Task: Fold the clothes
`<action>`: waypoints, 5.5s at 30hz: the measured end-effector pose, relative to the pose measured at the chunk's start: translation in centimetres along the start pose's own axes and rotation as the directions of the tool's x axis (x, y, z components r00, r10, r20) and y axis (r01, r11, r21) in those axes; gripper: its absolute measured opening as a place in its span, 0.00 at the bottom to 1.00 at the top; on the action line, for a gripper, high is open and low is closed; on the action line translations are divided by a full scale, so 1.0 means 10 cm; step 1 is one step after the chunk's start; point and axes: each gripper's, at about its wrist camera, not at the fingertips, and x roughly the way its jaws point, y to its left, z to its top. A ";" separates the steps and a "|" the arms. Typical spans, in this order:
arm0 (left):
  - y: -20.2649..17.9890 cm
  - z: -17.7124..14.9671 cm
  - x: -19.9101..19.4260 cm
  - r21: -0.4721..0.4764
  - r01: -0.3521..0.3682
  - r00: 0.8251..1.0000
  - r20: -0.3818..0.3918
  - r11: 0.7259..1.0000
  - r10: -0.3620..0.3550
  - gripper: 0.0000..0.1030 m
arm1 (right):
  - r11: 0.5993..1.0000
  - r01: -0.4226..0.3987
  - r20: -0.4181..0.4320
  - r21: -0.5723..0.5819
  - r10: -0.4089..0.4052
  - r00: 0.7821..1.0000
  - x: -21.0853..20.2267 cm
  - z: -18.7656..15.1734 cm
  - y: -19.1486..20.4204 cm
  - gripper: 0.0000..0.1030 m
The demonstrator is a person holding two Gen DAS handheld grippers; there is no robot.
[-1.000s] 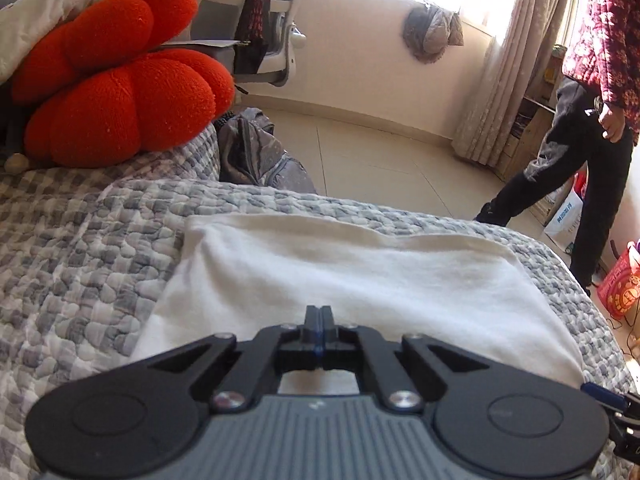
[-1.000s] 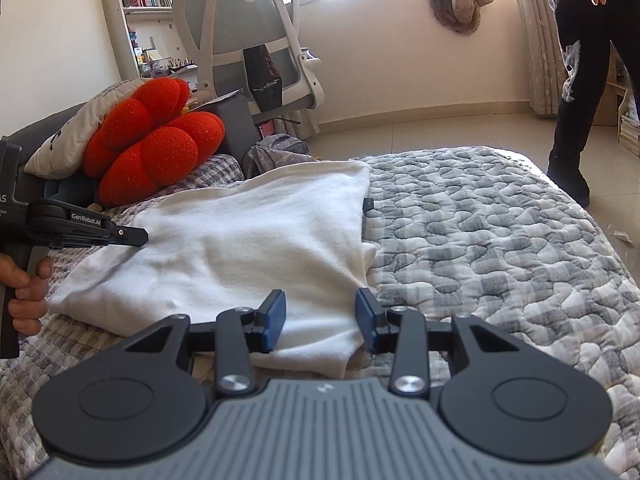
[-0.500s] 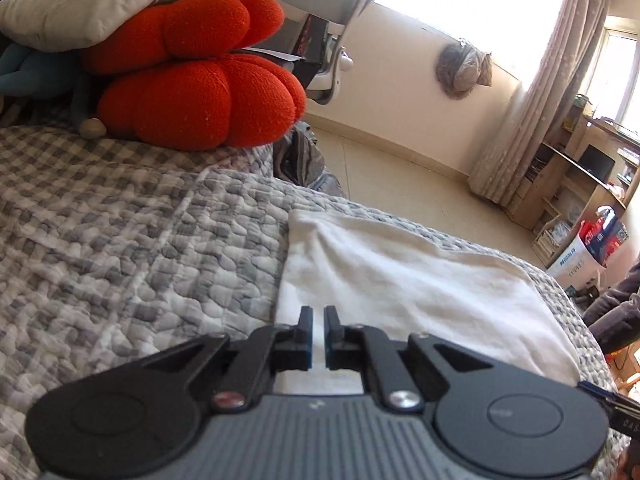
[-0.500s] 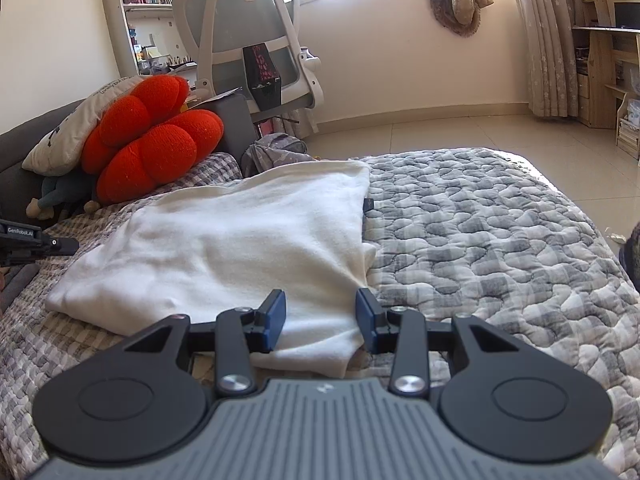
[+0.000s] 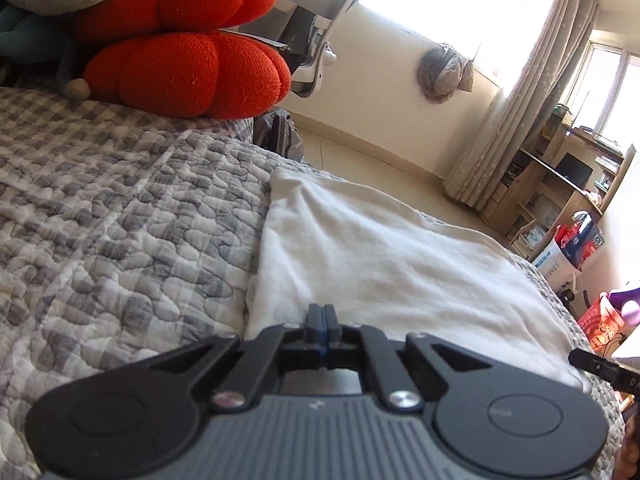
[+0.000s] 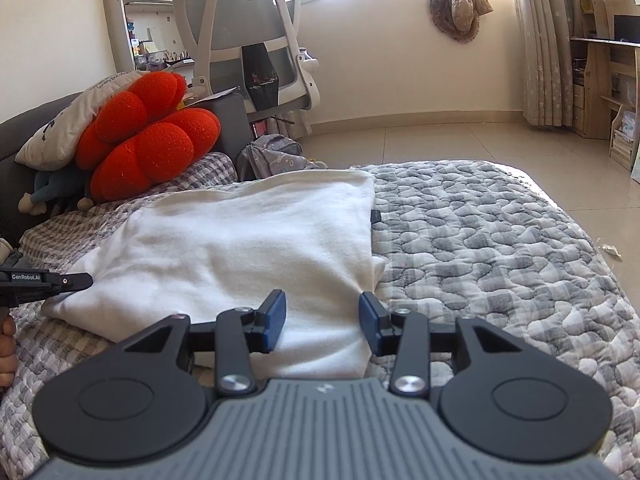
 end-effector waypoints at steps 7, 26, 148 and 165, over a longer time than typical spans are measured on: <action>0.10 -0.01 -0.01 -0.047 0.028 1.000 0.006 0.999 -0.028 0.03 | 0.975 -0.173 -0.084 -0.138 0.163 0.983 0.47 0.46 0.64 0.24; 0.15 -0.02 0.00 -0.074 0.047 0.999 0.009 0.996 -0.046 0.03 | 0.948 -0.210 -0.206 -0.240 0.162 0.965 1.35 0.82 1.24 0.00; -1.05 -0.08 0.09 0.323 -0.198 0.978 0.126 0.925 0.166 0.64 | 0.998 0.039 -0.037 -0.054 -0.041 0.998 0.65 0.22 -0.08 0.50; -0.92 -0.19 0.22 0.210 -0.197 0.980 0.053 0.958 0.190 0.70 | 0.995 0.092 0.120 0.024 -0.094 0.988 0.21 0.04 0.30 0.48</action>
